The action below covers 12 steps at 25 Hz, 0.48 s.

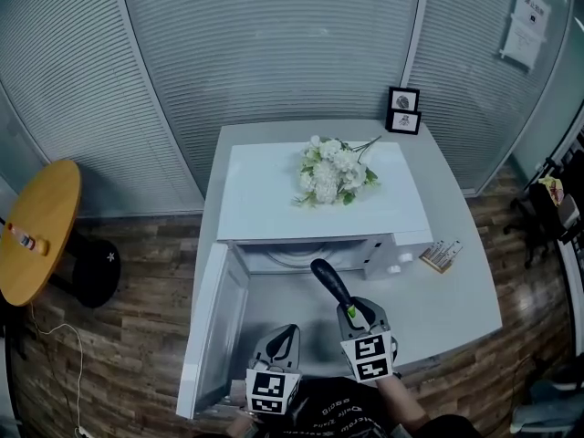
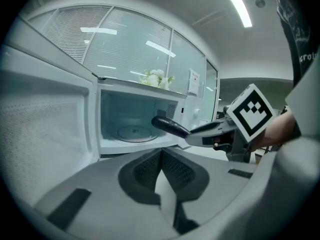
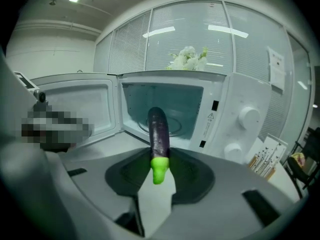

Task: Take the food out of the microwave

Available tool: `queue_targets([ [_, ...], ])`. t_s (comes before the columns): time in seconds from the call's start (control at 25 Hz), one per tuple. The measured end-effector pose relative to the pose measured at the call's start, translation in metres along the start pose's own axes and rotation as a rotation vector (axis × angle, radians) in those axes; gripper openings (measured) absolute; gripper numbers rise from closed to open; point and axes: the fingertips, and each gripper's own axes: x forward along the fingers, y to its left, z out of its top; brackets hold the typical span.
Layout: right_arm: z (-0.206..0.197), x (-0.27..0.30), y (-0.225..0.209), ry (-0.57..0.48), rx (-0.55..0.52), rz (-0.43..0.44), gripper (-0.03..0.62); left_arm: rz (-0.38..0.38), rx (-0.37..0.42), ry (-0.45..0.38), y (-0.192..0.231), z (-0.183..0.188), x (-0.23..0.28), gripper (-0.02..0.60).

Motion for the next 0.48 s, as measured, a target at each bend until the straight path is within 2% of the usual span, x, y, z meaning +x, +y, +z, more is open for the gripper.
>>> queue_targets([
  [0.48, -0.021, -0.034, -0.003, -0.023, 0.096, -0.069, 0.117, -0.027, 0.019, -0.008, -0.006, 0.001, 0.004, 0.008],
])
